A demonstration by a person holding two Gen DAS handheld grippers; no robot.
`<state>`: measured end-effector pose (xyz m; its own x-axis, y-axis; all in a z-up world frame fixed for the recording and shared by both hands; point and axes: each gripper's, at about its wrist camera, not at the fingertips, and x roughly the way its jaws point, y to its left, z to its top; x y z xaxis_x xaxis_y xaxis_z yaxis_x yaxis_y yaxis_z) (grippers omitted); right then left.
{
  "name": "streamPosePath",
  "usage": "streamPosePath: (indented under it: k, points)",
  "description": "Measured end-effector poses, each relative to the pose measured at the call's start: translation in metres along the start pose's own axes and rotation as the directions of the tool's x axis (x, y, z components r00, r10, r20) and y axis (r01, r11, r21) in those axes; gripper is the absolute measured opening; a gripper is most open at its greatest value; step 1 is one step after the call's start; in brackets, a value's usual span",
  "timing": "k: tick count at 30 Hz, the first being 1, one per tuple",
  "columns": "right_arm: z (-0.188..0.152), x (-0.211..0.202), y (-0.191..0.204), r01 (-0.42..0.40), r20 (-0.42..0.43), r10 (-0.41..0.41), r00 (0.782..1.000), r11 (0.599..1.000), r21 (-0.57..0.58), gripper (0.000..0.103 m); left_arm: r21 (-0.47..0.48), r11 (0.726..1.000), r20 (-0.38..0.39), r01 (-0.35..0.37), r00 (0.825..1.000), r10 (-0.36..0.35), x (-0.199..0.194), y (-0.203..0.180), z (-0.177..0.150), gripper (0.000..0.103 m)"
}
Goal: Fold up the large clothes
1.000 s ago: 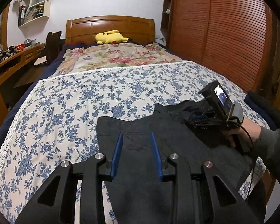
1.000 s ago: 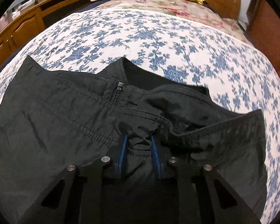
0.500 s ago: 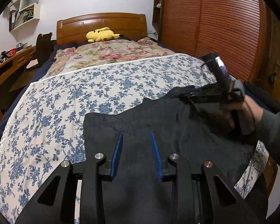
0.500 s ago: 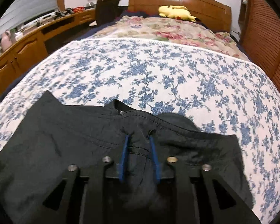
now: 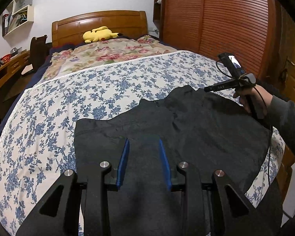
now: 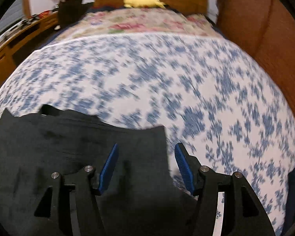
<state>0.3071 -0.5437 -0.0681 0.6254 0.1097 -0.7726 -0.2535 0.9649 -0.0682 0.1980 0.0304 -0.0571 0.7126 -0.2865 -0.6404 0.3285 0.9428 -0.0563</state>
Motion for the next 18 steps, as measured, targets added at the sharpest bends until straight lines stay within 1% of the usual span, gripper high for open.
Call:
streamPosePath:
  k: [2,4,6,9,10,11,12,13,14,16,18]
  points:
    - [-0.004,0.017,-0.016,-0.003,-0.035,0.005,0.999,0.999,0.050,0.061,0.001,1.000,-0.004,0.000,1.000,0.000,0.002,-0.001,0.000,0.032]
    - [-0.006,0.033,-0.029,-0.043,-0.072,0.051,0.996,0.993,0.112,0.061,0.003,1.000,-0.008,-0.001,1.000,0.001,0.003,-0.002,-0.001,0.032]
    - [-0.008,0.039,-0.038,-0.085,-0.073,0.099,0.992,0.982,0.166,0.061,0.006,1.000,-0.014,-0.003,1.000,0.003,0.005,-0.002,-0.001,0.032]
    - [-0.008,0.042,-0.042,-0.108,-0.062,0.121,0.991,0.979,0.175,0.061,0.006,1.000,-0.019,-0.006,1.000,0.006,0.007,-0.002,-0.002,0.032]
    - [-0.008,0.042,-0.041,-0.115,-0.061,0.127,0.990,0.979,0.168,0.053,0.006,1.000,-0.022,-0.007,1.000,0.007,0.008,-0.002,-0.002,0.032]
    - [-0.008,0.041,-0.038,-0.142,-0.059,0.152,0.987,0.978,0.152,0.045,0.006,1.000,-0.023,-0.008,1.000,0.008,0.008,-0.002,-0.002,0.032]
    - [-0.007,0.038,-0.034,-0.168,-0.055,0.176,0.983,0.977,0.128,0.023,0.006,1.000,-0.025,-0.008,1.000,0.008,0.009,-0.002,-0.002,0.032]
    - [-0.007,0.036,-0.030,-0.165,-0.049,0.171,0.984,0.981,0.100,0.011,0.006,1.000,-0.026,-0.007,1.000,0.008,0.009,-0.003,-0.002,0.032]
    - [-0.007,0.030,-0.026,-0.148,-0.036,0.151,0.988,0.987,0.066,0.009,0.007,1.000,-0.025,-0.007,1.000,0.007,0.010,-0.002,-0.002,0.032]
    - [-0.006,0.019,-0.019,-0.148,0.011,0.147,0.989,0.988,0.032,0.006,0.009,1.000,-0.026,-0.005,1.000,0.005,0.011,-0.003,-0.001,0.032]
    - [-0.004,0.003,-0.027,-0.141,0.081,0.136,0.987,0.988,0.066,0.006,0.015,1.000,-0.030,-0.002,1.000,0.002,0.011,-0.005,-0.002,0.032]
